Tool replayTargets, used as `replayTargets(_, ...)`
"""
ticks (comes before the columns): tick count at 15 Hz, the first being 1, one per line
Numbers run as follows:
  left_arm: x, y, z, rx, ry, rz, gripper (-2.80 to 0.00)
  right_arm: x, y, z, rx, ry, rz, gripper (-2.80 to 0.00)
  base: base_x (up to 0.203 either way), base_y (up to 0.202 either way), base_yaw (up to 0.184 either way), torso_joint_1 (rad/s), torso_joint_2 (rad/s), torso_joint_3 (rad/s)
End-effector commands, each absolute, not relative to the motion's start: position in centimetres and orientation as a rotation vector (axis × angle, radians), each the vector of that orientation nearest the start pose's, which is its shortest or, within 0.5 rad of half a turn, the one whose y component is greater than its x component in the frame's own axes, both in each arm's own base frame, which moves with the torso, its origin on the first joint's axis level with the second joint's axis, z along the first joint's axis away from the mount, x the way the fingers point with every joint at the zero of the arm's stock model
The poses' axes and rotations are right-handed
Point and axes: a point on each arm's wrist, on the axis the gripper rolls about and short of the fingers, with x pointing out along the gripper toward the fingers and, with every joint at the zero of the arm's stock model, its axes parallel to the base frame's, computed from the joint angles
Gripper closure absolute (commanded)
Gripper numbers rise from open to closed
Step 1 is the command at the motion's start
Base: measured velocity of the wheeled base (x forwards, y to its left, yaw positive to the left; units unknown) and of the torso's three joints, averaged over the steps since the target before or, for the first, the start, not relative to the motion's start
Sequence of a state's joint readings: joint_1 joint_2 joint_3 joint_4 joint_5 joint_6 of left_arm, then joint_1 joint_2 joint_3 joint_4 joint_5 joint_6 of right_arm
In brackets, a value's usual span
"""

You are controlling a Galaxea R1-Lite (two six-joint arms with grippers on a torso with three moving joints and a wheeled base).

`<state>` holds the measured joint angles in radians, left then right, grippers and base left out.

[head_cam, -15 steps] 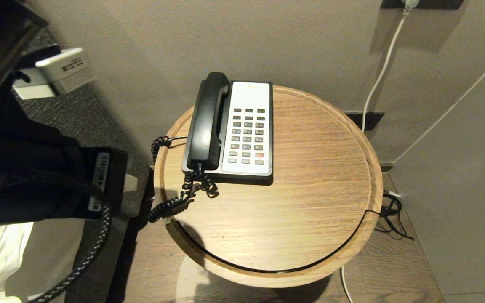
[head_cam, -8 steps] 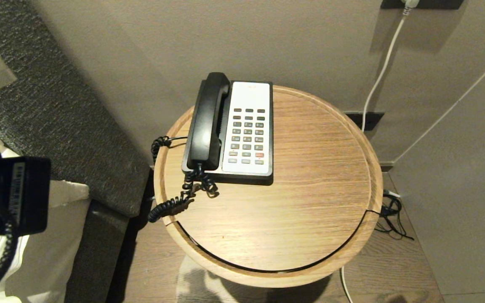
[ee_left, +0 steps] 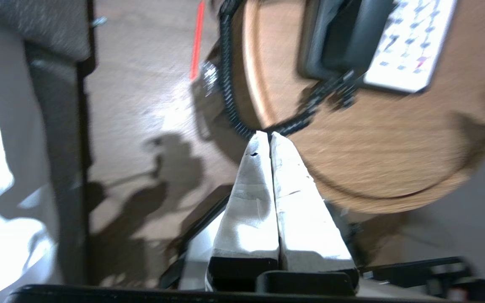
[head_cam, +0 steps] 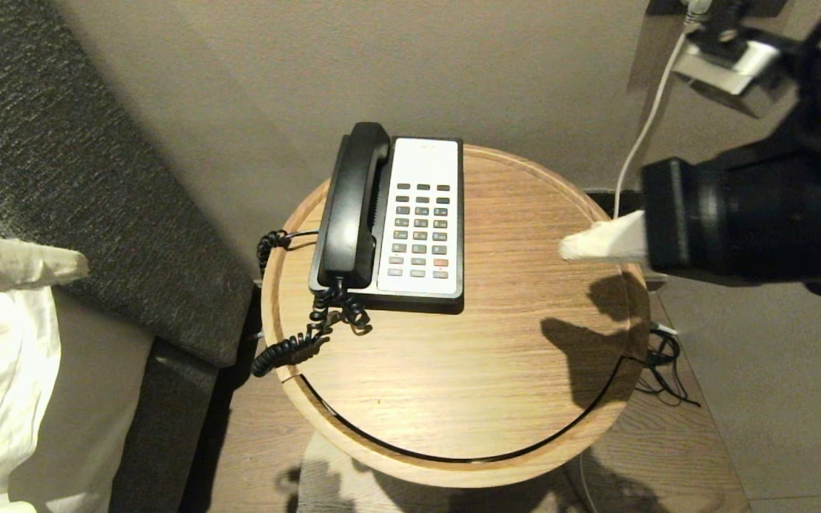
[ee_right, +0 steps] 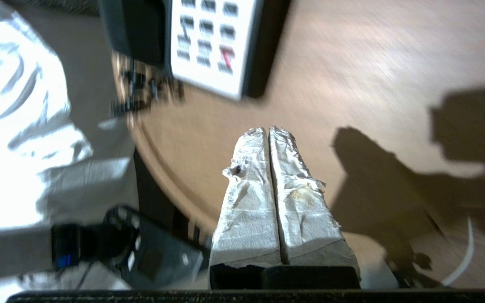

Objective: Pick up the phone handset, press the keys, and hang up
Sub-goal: End the call using the dial pad

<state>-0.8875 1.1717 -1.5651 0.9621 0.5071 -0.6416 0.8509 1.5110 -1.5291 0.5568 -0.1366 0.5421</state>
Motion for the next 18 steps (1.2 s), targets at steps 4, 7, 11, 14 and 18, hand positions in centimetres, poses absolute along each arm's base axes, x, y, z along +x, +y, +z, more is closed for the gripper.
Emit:
replayTargets(4, 5.8, -5.0, 37.5, -0.344, 0.462, -0.214, 0.0, 21.7, 24.4, 28.9, 0.204, 0.726, 0.513, 0.0, 0.0, 0.0, 0.0, 0.0, 0.0, 0.0)
replayTargets(7, 5.6, -4.6, 37.5, -0.36, 0.461, -0.215, 0.0, 22.0, 25.3, 28.3, 0.201, 0.728, 0.518, 0.0, 0.0, 0.0, 0.0, 0.0, 0.0, 0.0)
replayTargets(11, 5.4, -4.3, 37.7, -0.37, 0.452, -0.219, 0.0, 22.2, 25.5, 28.9, 0.212, 0.71, 0.524, 0.0, 0.0, 0.0, 0.0, 0.0, 0.0, 0.0)
replayTargets(14, 5.3, -4.2, 37.6, -0.371, 0.453, -0.215, 0.0, 22.2, 25.5, 28.8, 0.212, 0.712, 0.523, 0.0, 0.0, 0.0, 0.0, 0.0, 0.0, 0.0)
replayTargets(18, 5.2, -4.1, 37.3, -0.366, 0.461, -0.214, 0.0, 22.2, 25.5, 28.6, 0.203, 0.723, 0.515, 0.0, 0.0, 0.0, 0.0, 0.0, 0.0, 0.0)
